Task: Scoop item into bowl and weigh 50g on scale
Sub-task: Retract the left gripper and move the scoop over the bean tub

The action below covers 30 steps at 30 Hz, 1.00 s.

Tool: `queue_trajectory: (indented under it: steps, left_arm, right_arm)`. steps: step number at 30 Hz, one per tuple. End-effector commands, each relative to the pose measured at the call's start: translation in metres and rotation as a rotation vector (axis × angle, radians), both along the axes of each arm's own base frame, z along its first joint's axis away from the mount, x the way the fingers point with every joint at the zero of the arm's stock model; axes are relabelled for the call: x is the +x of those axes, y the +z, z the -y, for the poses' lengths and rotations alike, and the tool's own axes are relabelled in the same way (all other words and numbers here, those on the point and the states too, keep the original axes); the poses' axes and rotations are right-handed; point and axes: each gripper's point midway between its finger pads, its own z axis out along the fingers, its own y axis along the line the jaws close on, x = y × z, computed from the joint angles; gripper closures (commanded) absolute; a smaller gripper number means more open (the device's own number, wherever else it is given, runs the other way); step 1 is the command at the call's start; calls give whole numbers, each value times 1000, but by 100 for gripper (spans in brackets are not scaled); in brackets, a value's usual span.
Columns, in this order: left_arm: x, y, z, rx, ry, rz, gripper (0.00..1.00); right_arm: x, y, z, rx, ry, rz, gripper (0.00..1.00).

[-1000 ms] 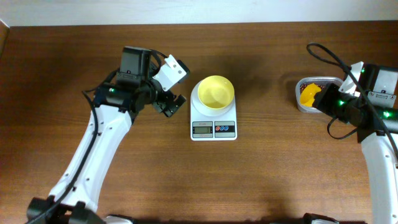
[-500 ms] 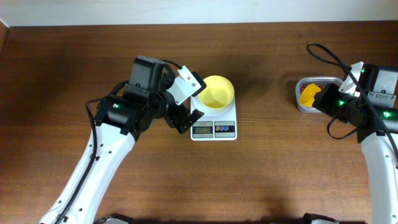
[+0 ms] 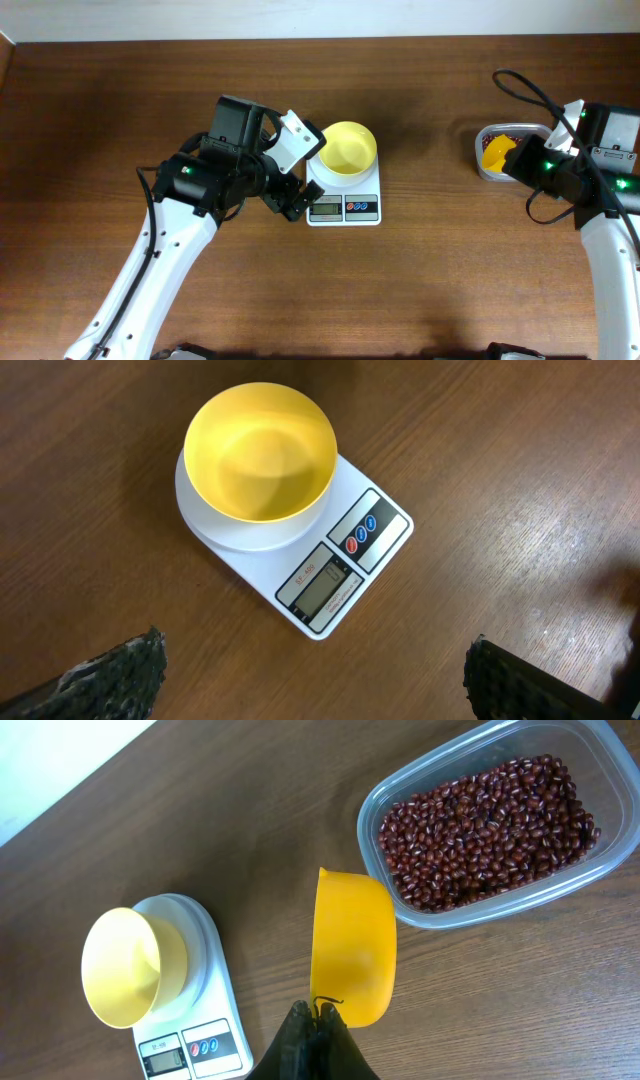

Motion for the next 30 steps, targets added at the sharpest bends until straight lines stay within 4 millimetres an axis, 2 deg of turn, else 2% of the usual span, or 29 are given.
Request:
queue_trajectory:
  steps: [1,15,26,30]
  left_arm:
    - [-4,4,-1,-7,7,7,1]
    - [-4,4,-1,-7,7,7,1]
    - [-4,4,-1,-7,7,7,1]
    - [-4,4,-1,-7,7,7,1]
  right_arm:
    - [2,8,5,-4,-21,14,96]
    - [-5,3,2,6,-19,-20,96]
    - [-21,-7,-2,22,-5,-97,96]
    - [-22,-7,6,-68,38,-93,96]
